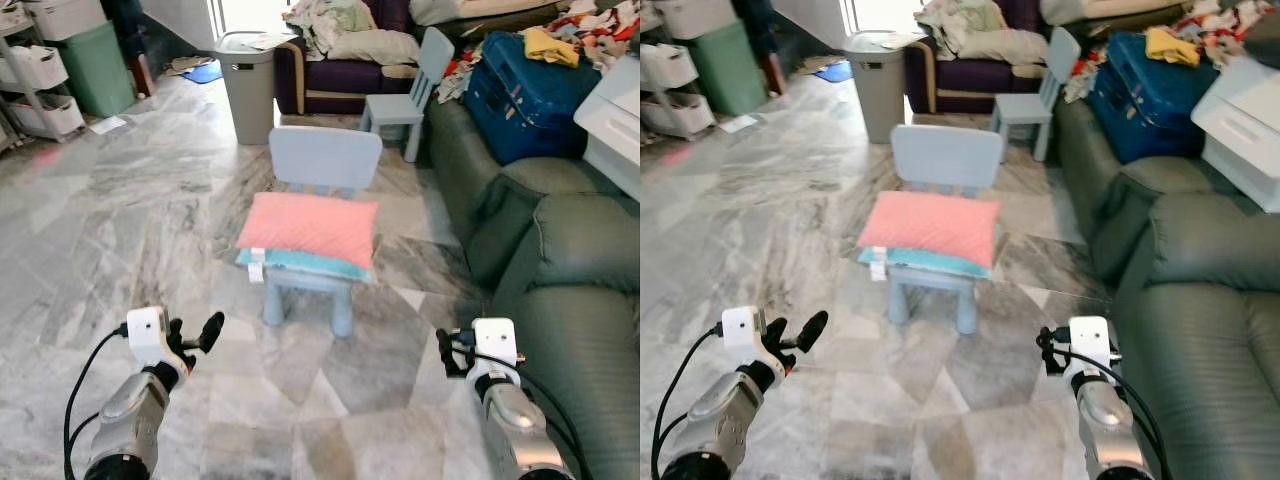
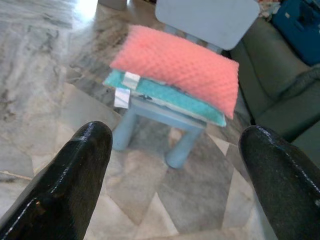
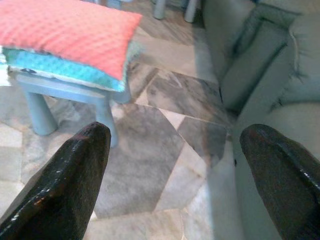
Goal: Move the pillow to the sofa
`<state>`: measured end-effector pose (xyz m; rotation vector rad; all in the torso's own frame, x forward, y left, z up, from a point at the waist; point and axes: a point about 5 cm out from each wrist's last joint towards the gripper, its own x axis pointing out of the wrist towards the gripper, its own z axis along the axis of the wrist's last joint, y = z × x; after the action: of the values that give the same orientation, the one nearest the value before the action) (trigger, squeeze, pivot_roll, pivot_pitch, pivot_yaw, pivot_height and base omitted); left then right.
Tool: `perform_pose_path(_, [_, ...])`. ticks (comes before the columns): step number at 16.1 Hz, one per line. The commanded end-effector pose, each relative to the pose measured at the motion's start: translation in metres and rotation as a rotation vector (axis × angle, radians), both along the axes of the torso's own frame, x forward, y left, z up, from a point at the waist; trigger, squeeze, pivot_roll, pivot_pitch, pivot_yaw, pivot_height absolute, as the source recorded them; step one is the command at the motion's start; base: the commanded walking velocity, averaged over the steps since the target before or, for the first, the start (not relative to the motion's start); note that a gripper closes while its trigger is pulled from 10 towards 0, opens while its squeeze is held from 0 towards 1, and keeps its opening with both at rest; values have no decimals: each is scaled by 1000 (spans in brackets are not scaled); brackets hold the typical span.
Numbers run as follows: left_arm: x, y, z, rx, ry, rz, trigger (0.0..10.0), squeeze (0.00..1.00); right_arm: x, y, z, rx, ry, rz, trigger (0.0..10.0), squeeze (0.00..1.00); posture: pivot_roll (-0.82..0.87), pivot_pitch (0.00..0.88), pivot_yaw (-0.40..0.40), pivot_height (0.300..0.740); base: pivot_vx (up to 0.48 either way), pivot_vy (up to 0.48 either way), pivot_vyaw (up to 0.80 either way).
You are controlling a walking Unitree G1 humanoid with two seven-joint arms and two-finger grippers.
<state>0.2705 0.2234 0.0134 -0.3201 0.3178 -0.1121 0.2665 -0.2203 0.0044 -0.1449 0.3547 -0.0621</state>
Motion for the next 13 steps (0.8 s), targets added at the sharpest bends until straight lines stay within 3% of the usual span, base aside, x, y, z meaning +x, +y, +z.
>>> perform_pose_path(1, [4, 4, 6, 14, -17, 3, 10000, 0, 7, 6, 7, -4, -25, 28, 10000, 0, 1, 0, -6, 740, 330, 349, 0])
perform_pose_path(3, [3, 4, 5, 17, -11, 1, 10000, 0, 7, 6, 7, -4, -24, 28, 10000, 0, 1, 0, -7, 740, 347, 332, 0])
perform_pose_path(13, [1, -2, 2, 7, 11, -23, 10000, 0, 6, 7, 11, -21, -58, 36, 10000, 0, -6, 0, -2, 740, 444, 0, 0])
